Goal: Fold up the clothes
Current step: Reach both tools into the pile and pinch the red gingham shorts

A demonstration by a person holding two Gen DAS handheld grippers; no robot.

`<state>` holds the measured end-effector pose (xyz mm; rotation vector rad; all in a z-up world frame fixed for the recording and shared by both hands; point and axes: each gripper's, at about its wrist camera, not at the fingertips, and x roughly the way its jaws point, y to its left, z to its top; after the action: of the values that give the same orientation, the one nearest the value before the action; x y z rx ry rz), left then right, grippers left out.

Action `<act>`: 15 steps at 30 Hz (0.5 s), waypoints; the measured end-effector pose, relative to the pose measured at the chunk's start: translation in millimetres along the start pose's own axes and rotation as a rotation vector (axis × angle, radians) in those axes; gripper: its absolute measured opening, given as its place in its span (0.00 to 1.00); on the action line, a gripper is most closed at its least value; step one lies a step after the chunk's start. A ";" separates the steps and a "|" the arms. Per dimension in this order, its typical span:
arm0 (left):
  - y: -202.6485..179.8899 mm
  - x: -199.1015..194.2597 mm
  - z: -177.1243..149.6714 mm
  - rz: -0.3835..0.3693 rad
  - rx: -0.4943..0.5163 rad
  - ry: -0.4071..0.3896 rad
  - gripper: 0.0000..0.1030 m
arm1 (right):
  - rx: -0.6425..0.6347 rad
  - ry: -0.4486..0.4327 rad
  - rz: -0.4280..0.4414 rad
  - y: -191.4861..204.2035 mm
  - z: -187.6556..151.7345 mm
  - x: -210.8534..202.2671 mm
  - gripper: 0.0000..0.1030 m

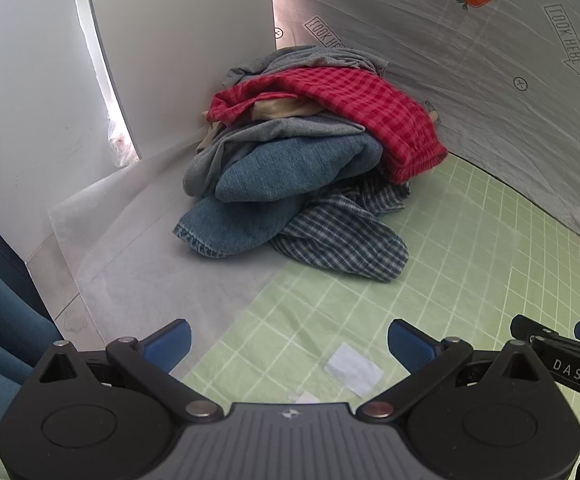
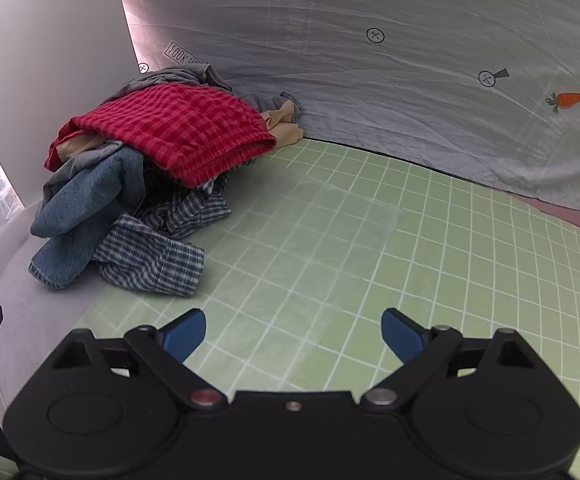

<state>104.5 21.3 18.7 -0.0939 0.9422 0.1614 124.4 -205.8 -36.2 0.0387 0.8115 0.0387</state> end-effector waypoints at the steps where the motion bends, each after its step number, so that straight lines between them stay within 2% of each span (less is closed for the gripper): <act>1: 2.6 4.7 11.2 0.005 -0.013 -0.008 0.99 | -0.002 -0.007 -0.002 3.6 8.9 8.4 0.89; 6: 14.3 35.2 74.1 -0.001 -0.066 -0.047 0.91 | 0.006 -0.056 -0.014 25.4 60.4 46.9 0.87; 9: 23.5 57.0 111.6 -0.006 -0.087 -0.076 0.81 | 0.014 -0.085 -0.011 40.1 93.0 70.9 0.83; 15: 34.1 104.3 171.0 -0.063 -0.097 -0.120 0.68 | 0.120 -0.065 0.044 51.8 124.6 122.6 0.77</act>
<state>294.9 90.6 33.9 -0.2010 0.8105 0.1523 298.2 -150.5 -36.7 0.1706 0.7477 0.0303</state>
